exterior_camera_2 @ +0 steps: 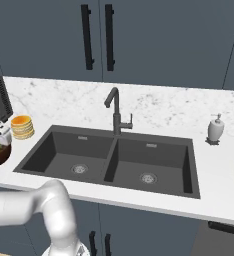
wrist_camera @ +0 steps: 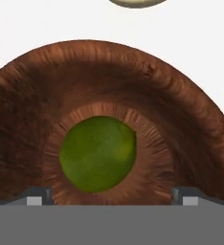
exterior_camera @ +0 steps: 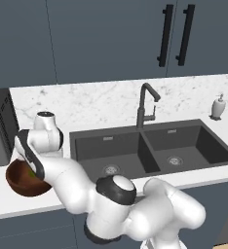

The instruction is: Pick the lime from the sink and place it in the bowl. Then pick the bowl and place it in the microwave. Then close the microwave door and press the start button.

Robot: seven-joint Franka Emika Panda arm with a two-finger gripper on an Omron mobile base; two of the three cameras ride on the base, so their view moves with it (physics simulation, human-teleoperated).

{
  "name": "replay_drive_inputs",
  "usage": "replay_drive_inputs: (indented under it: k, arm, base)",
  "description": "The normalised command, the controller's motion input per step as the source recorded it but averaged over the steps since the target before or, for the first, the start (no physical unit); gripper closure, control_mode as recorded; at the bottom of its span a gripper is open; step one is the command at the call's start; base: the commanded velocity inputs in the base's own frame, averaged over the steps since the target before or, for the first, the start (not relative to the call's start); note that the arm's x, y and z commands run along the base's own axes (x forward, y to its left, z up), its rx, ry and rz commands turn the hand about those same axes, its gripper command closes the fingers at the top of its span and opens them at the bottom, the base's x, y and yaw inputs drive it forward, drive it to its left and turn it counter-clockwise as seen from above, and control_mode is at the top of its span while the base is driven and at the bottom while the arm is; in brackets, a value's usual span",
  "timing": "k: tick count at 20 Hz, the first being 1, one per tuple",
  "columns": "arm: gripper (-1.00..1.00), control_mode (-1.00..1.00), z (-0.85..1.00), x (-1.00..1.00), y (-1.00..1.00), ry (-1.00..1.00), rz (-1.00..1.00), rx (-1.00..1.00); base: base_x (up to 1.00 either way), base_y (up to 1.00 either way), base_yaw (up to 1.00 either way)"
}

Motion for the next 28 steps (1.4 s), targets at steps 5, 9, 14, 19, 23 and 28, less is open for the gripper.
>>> replay_drive_inputs:
  k: [5,9,14,19,23,28]
  arm:
    - [-1.0,-1.0,0.02,-0.14,-0.59,-0.08,0.0,0.11]
    - [-1.0,-1.0,0.13,-0.01,-0.38,-0.03,0.0,0.07]
    - [-1.0,-1.0,0.3,0.0,-0.1,-0.02,-0.01,0.03]
    - [-1.0,-1.0,0.3,0.0,0.0,-0.03,-0.01,0.0]
    - [-1.0,-1.0,0.13,-0.08,-0.17,0.0,-0.01,0.0]
    - [-1.0,-1.0,0.03,-0.26,-0.36,-0.02,-0.01,0.0]
  base:
    - [0.0,0.0,0.0]
    - [0.0,0.0,0.0]
    - [0.0,0.0,0.0]
    - [0.0,0.0,0.0]
    - [0.0,0.0,0.0]
    - [0.0,0.0,0.0]
